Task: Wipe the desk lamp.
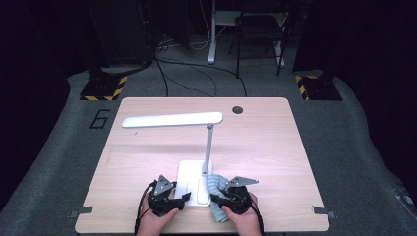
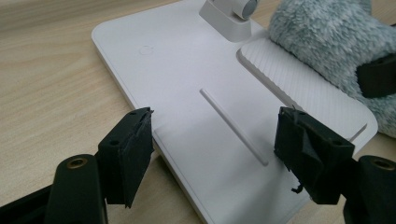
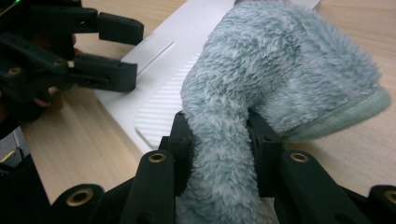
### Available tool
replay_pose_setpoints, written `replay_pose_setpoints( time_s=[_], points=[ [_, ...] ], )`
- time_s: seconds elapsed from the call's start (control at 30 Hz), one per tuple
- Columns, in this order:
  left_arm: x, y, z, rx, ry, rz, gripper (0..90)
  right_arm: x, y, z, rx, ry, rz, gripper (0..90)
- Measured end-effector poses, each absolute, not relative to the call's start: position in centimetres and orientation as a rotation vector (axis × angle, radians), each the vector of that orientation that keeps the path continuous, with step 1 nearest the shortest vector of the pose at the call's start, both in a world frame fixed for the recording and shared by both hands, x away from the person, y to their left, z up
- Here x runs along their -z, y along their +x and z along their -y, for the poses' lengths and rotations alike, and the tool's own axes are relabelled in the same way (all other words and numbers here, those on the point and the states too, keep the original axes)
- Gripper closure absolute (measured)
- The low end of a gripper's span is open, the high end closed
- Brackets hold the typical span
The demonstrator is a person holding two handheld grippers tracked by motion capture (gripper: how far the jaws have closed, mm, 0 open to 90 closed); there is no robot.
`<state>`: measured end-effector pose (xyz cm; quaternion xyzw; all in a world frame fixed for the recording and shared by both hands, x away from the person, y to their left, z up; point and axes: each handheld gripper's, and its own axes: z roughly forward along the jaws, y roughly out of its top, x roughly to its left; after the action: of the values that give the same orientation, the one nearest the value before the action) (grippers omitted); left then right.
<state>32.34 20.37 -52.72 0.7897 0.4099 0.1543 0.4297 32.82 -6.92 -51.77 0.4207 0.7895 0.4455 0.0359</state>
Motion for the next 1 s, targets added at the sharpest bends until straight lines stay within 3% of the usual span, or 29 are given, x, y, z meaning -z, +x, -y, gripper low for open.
replay_pose_setpoints(
  time_s=[0.47, 1.0],
  points=[
    [52.7, 32.3, -20.3, -0.4, 1.972, -1.016, 27.8, 51.7, 35.8, 6.5, -1.361, 1.35, -2.35, 67.0],
    [52.7, 32.4, -20.4, -0.403, 1.976, -1.014, 28.0, 51.3, 32.1, 6.7, -1.341, 1.247, -2.469, 67.1]
  ],
)
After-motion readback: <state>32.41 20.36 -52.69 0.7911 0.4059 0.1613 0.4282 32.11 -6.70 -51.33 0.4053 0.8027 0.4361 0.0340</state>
